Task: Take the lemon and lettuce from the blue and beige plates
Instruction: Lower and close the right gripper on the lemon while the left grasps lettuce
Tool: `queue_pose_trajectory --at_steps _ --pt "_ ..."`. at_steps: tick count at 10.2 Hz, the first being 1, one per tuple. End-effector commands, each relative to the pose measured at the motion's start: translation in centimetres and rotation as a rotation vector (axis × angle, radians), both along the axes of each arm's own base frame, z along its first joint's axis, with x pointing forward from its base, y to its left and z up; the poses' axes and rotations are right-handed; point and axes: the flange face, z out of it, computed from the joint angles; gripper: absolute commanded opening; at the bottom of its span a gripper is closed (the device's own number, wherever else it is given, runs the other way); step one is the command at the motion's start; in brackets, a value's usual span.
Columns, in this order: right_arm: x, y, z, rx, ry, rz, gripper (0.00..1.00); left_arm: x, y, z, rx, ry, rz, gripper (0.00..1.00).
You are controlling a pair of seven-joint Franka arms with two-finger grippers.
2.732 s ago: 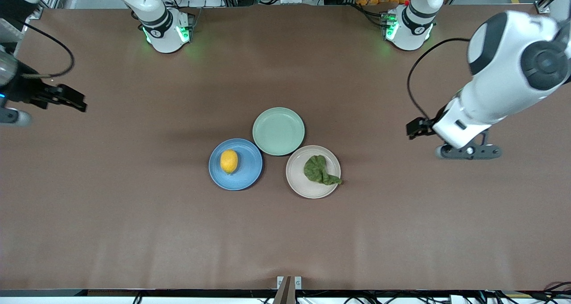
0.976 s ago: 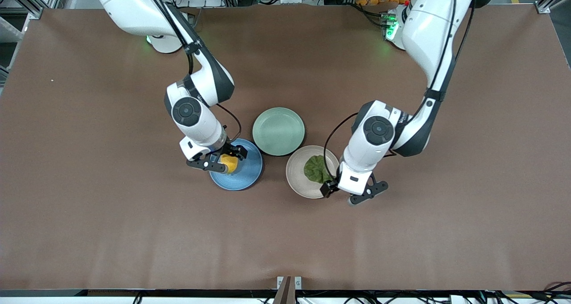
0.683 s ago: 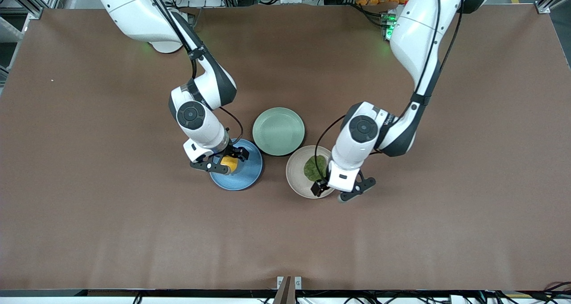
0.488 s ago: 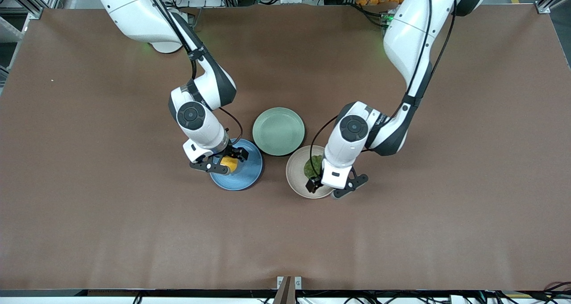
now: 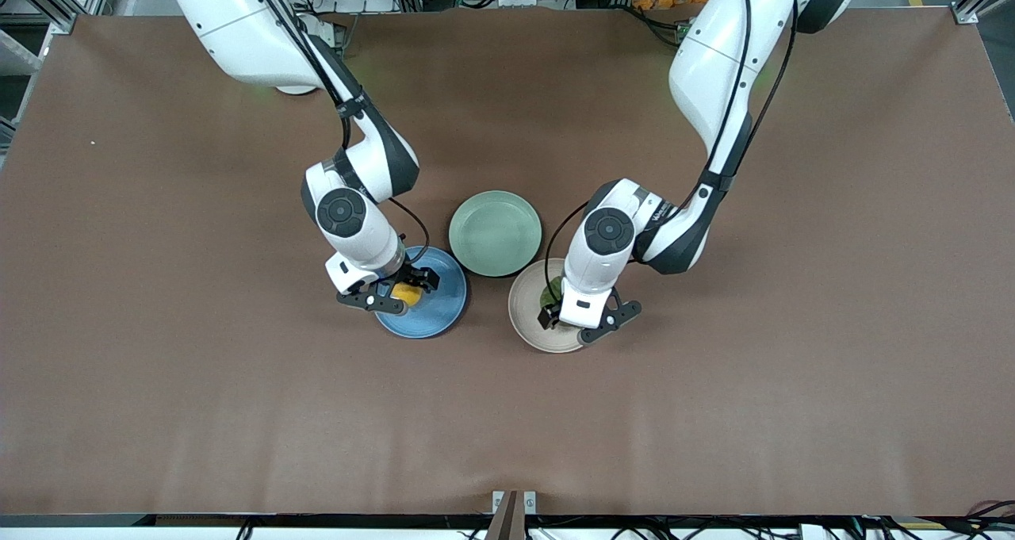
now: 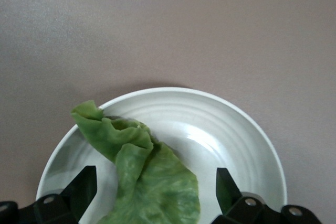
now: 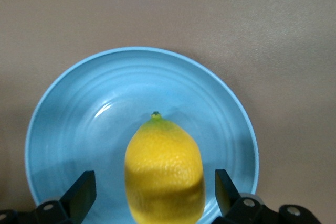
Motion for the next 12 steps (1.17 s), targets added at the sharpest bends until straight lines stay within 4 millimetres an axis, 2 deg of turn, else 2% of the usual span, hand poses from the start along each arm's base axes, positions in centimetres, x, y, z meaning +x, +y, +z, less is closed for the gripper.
queue_pose_trajectory --at_steps 1,2,3,4,5,6,7,8,10,12 --pt "0.2 -0.1 -0.9 -0.004 -0.009 0.001 1.0 -0.5 -0.6 -1.4 0.035 0.002 0.004 1.0" --pt "0.2 -0.1 -1.0 -0.004 -0.009 0.001 0.91 -0.5 -0.6 -1.5 0.036 0.003 0.004 1.0" --pt "0.2 -0.1 -0.8 -0.005 -0.008 0.001 0.66 -0.5 -0.6 -1.5 0.036 0.003 0.004 1.0" --pt "0.2 -0.1 -0.4 -0.003 -0.003 -0.006 0.45 -0.5 -0.6 -1.5 0.034 0.005 0.009 0.65" --pt "0.2 -0.1 -0.2 -0.002 -0.003 -0.008 0.29 -0.4 -0.6 -1.2 0.032 0.002 0.009 0.14" --pt "0.2 -0.1 -0.2 -0.002 -0.003 -0.007 0.16 -0.4 -0.5 -1.2 0.034 0.003 0.008 0.0" --pt "0.3 -0.1 -0.1 -0.001 -0.006 -0.007 0.12 -0.3 -0.4 -0.8 0.035 0.0 0.006 0.0" --pt "0.6 -0.3 0.9 0.003 -0.017 -0.008 0.11 -0.4 -0.4 -0.6 0.044 0.01 0.003 0.0" --pt "1.5 -1.8 4.3 -0.011 0.023 -0.032 0.1 -0.4 -0.4 1.1 0.058 0.023 0.005 0.0" --pt "2.6 -3.3 7.4 -0.023 0.055 -0.053 0.09 -0.3 -0.1 3.9 0.069 0.031 0.01 0.0"
